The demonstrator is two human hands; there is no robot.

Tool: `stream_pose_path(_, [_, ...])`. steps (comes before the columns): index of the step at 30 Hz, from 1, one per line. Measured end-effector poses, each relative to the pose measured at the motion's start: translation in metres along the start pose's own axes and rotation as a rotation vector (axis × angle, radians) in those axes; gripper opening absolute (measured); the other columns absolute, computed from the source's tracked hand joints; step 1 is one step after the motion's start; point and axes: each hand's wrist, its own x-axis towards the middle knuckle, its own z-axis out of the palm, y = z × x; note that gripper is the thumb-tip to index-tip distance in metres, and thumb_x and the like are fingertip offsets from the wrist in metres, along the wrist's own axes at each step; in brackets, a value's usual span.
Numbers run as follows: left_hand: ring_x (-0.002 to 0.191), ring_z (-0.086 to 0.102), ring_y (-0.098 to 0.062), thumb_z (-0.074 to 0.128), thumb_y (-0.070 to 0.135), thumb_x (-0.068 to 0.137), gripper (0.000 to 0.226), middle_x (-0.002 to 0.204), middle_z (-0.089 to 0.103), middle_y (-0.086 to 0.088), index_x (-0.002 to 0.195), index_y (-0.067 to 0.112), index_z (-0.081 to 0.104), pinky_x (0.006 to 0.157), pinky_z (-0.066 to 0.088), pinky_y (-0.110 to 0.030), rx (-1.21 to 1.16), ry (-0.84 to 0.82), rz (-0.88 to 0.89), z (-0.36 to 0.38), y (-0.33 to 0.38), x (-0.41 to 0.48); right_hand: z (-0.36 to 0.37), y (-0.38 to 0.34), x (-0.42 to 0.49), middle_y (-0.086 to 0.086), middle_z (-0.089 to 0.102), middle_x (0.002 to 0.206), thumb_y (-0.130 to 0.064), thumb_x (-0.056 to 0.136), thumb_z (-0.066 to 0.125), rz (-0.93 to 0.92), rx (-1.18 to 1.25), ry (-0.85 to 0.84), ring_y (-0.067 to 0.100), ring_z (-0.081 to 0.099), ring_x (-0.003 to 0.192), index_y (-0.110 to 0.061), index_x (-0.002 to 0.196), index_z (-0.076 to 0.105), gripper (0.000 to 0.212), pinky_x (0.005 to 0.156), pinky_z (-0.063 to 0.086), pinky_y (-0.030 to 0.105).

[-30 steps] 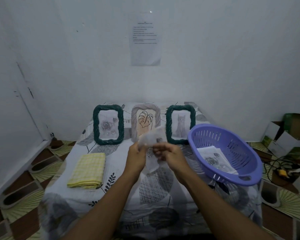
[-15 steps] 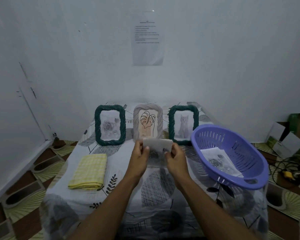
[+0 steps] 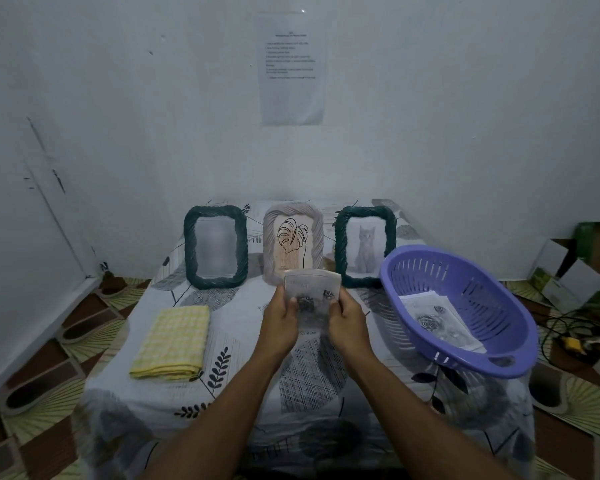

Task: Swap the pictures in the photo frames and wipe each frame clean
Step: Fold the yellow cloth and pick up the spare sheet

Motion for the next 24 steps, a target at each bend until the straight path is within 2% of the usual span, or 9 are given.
stream_pose_path(3, [0.092,0.057,-0.017,0.04,0.013,0.1,0.016,0.099,0.058,-0.008,0.101,0.009,0.056,0.074,0.047,-0.029,0.127,0.059,0.093,-0.005,-0.003,0.004,-0.003,-0.006,0.0,0.002,0.066,0.109,-0.008,0.1,0.041,-0.031,-0.021,0.023,0.014,0.061,0.097,-0.017,0.119,0.064,0.032,0.086,0.052,0.033])
stream_pose_path(7, [0.089,0.064,-0.018,0.047,0.021,0.099,0.019,0.096,0.066,-0.005,0.102,0.009,0.062,0.074,0.056,-0.041,0.096,0.055,0.161,-0.005,0.022,0.012,-0.025,-0.031,0.009,0.002,0.068,0.096,-0.013,0.099,0.048,-0.117,-0.059,0.079,0.014,0.064,0.084,-0.016,0.105,0.067,0.02,0.072,0.055,0.029])
stream_pose_path(9, [0.09,0.065,-0.017,0.051,0.018,0.096,0.015,0.098,0.068,-0.002,0.104,0.013,0.063,0.075,0.057,-0.039,0.038,0.036,0.135,0.005,0.043,0.019,-0.048,-0.047,0.018,-0.002,0.068,0.086,-0.012,0.096,0.054,-0.152,-0.091,0.124,0.009,0.062,0.074,-0.016,0.098,0.067,0.014,0.063,0.05,0.02])
stream_pose_path(13, [0.086,0.064,-0.02,0.053,0.01,0.094,0.011,0.097,0.067,-0.004,0.101,0.015,0.061,0.072,0.057,-0.036,-0.055,-0.09,0.069,0.044,0.077,0.023,-0.11,-0.057,0.036,0.0,0.072,0.089,-0.009,0.09,0.061,-0.117,-0.115,0.185,0.016,0.066,0.081,-0.014,0.097,0.071,0.014,0.072,0.054,0.031])
stream_pose_path(15, [0.086,0.062,-0.017,0.05,0.011,0.096,0.013,0.101,0.065,-0.004,0.105,0.014,0.059,0.066,0.052,-0.024,-0.094,-0.156,0.025,0.069,0.084,0.021,-0.143,-0.051,0.044,0.001,0.073,0.09,-0.006,0.089,0.061,-0.026,-0.092,0.197,0.02,0.068,0.085,-0.016,0.096,0.072,0.016,0.077,0.056,0.036])
stream_pose_path(17, [0.098,0.058,-0.015,0.047,0.015,0.098,0.022,0.114,0.061,-0.005,0.116,0.012,0.058,0.073,0.047,-0.017,-0.033,-0.173,0.024,0.093,0.085,0.021,-0.175,-0.038,0.053,0.004,0.073,0.089,-0.002,0.087,0.061,0.059,-0.079,0.228,0.025,0.068,0.085,-0.017,0.092,0.072,0.02,0.08,0.056,0.041])
stream_pose_path(19, [0.111,0.051,-0.018,0.048,0.02,0.098,0.031,0.128,0.051,-0.008,0.127,0.009,0.053,0.089,0.046,-0.024,0.099,-0.168,0.043,0.115,0.081,0.023,-0.202,-0.024,0.061,0.009,0.073,0.087,0.002,0.083,0.062,0.124,-0.136,0.251,0.028,0.068,0.084,-0.013,0.091,0.073,0.02,0.082,0.057,0.043])
stream_pose_path(21, [0.124,0.044,-0.023,0.047,0.024,0.098,0.038,0.137,0.042,-0.01,0.134,0.01,0.047,0.104,0.038,-0.034,0.184,-0.201,0.039,0.132,0.075,0.023,-0.219,-0.009,0.069,0.01,0.072,0.082,0.001,0.079,0.062,0.176,-0.305,0.228,0.028,0.067,0.081,-0.008,0.088,0.075,0.018,0.078,0.056,0.04])
stream_pose_path(24, [0.138,0.031,-0.029,0.042,0.022,0.1,0.043,0.149,0.03,-0.012,0.142,0.012,0.039,0.112,0.03,-0.038,0.207,-0.31,0.026,0.15,0.064,0.02,-0.223,0.006,0.077,0.015,0.069,0.081,-0.002,0.079,0.062,0.2,-0.647,0.092,0.027,0.064,0.08,-0.002,0.088,0.074,0.015,0.066,0.046,0.032])
